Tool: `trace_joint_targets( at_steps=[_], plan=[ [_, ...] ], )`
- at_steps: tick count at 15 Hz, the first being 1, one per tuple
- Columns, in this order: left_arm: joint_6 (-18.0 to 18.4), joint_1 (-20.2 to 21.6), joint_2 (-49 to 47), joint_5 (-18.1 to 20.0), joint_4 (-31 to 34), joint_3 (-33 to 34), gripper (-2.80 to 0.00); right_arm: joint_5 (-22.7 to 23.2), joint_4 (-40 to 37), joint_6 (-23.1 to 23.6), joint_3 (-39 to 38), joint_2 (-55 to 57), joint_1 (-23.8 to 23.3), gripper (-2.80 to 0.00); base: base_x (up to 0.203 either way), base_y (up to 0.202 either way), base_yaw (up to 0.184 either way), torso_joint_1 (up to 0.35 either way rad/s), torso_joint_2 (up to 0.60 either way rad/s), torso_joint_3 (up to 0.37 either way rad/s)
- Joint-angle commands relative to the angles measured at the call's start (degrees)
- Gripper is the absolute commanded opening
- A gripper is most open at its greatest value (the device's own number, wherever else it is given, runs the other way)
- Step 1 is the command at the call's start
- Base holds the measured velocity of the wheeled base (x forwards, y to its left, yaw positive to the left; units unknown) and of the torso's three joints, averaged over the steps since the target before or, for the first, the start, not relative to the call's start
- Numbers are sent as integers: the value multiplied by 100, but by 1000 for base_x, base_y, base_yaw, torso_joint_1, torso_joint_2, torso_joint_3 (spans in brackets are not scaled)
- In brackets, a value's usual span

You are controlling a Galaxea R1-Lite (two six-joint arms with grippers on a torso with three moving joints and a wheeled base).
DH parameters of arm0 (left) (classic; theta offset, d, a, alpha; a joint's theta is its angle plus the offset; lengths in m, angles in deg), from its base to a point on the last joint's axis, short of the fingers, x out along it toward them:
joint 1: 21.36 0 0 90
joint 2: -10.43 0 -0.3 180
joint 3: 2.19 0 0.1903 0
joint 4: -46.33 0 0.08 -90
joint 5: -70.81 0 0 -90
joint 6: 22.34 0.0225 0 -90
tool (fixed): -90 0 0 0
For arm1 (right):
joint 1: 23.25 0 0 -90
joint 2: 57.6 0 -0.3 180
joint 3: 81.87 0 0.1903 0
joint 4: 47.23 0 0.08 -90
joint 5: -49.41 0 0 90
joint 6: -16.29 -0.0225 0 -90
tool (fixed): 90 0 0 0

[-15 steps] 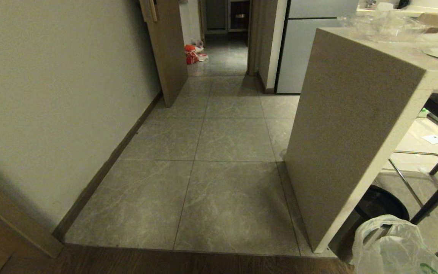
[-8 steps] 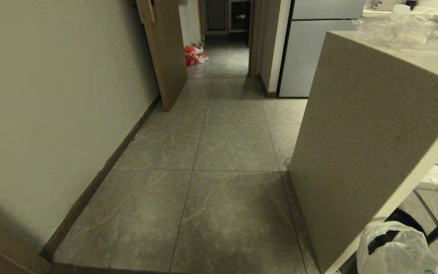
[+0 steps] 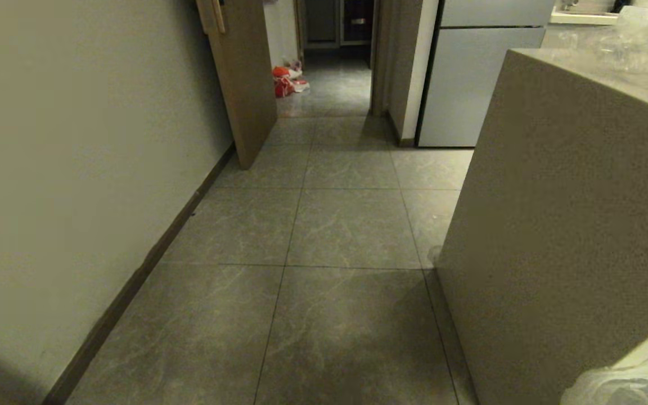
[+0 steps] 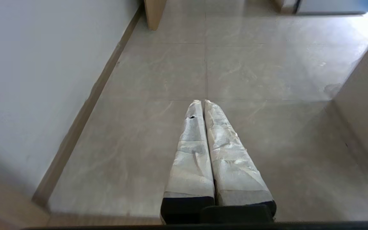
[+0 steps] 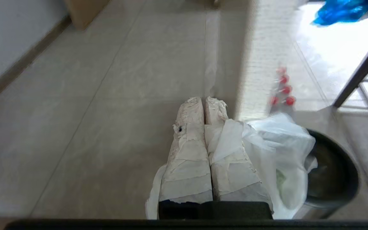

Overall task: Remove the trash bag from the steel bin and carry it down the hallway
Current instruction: Put the trash bag at the door

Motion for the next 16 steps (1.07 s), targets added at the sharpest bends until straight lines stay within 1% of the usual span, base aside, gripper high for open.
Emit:
trace_joint_targets(
  at_steps=[1, 16],
  plan=[
    [-4, 1, 0, 0, -23, 6, -280, -2, 8, -1, -18, -1, 2, -280, 0, 0, 0, 0, 0, 0],
    [18, 1, 7, 9, -15, 6, -280, -11, 8, -1, -18, -1, 2, -280, 1, 3, 1, 0, 0, 1]
  ],
)
